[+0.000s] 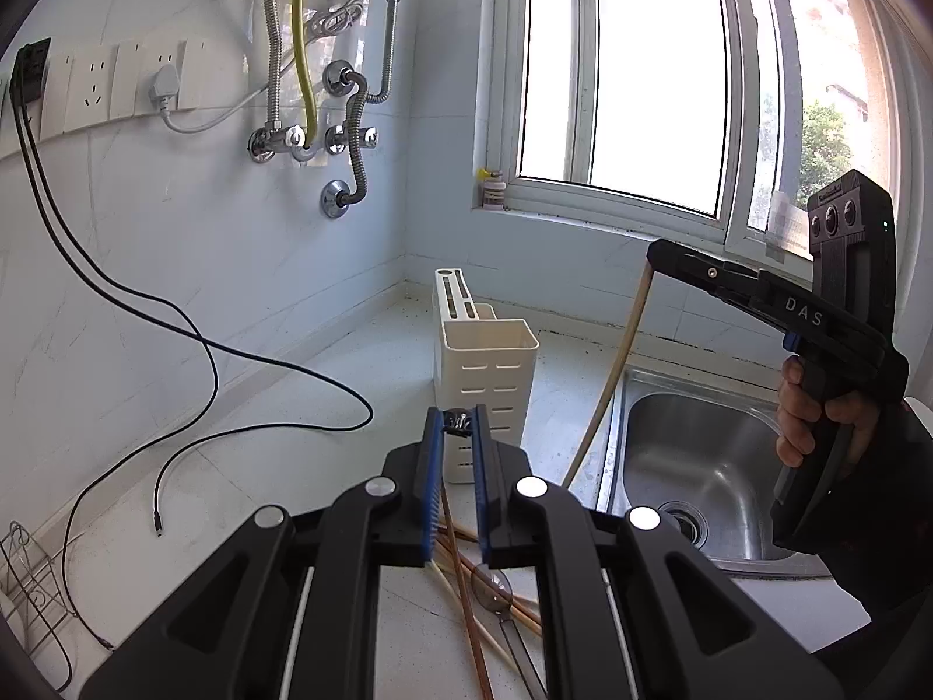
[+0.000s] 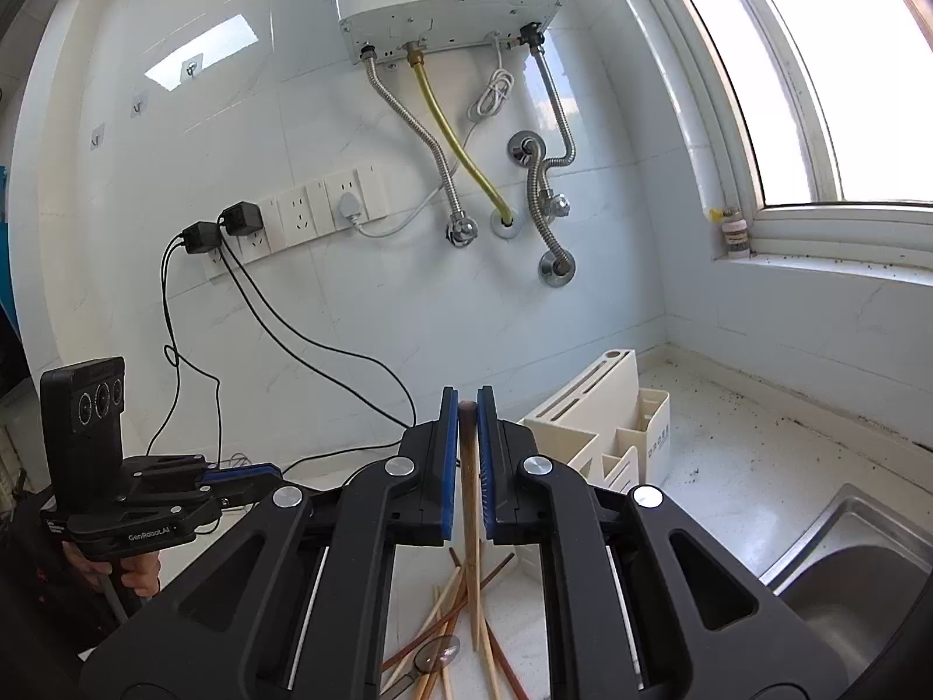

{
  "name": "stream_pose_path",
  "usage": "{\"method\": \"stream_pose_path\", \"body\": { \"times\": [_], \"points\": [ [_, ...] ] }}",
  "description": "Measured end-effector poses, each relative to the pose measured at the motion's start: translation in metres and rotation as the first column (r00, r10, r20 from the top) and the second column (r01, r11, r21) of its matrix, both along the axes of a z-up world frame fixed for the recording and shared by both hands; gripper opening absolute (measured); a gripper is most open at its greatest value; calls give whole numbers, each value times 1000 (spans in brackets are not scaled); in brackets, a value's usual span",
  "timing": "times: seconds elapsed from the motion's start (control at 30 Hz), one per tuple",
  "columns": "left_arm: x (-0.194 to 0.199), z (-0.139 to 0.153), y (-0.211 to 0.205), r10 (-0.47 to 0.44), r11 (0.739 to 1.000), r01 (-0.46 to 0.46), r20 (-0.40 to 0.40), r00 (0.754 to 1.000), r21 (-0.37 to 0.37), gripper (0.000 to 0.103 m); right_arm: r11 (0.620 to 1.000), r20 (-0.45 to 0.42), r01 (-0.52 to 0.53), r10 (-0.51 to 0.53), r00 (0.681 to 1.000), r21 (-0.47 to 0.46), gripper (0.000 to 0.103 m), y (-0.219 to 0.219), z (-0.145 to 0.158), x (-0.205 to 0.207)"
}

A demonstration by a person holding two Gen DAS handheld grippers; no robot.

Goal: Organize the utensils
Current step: 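Lower the chopstick into the white holder and open the right tool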

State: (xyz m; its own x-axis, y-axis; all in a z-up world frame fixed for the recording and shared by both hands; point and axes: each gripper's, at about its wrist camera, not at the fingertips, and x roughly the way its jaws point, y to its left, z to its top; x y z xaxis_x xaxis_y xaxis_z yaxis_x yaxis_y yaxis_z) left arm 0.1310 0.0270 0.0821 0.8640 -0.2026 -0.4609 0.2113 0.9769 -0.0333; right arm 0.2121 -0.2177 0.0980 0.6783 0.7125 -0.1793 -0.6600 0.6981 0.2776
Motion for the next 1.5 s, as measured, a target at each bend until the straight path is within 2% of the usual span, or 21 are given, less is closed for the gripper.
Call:
{"method": "stream_pose_path", "body": {
  "times": [0.17,0.37,0.47,0.6,0.8,0.93,1.13,1.5],
  "points": [
    [7,26,-2,-26,999,27,53,998,-27,9,1000,57,-5,5,998,3,6,-6,27,4],
    [24,54,-6,-21,998,28,118,993,-63,8,999,167,-28,23,986,27,6,-13,67,16],
    [38,61,-11,4,998,4,129,992,-62,3,997,215,-53,39,976,58,6,-16,87,30],
    [58,62,-15,34,997,-25,124,992,-77,2,993,245,-85,64,967,77,6,-16,104,50],
    [74,63,-13,37,991,-20,120,992,-133,2,992,283,-97,71,957,77,6,-14,113,62],
    [86,67,-10,33,988,-10,148,988,-153,2,997,289,-56,38,957,55,6,-9,114,70],
    [110,67,-16,14,991,18,231,973,-135,2,999,264,-30,21,964,31,6,0,106,83],
    [157,34,-24,-1,992,27,210,978,-122,2,1000,218,-17,18,976,-5,6,16,89,105]
  ]
}}
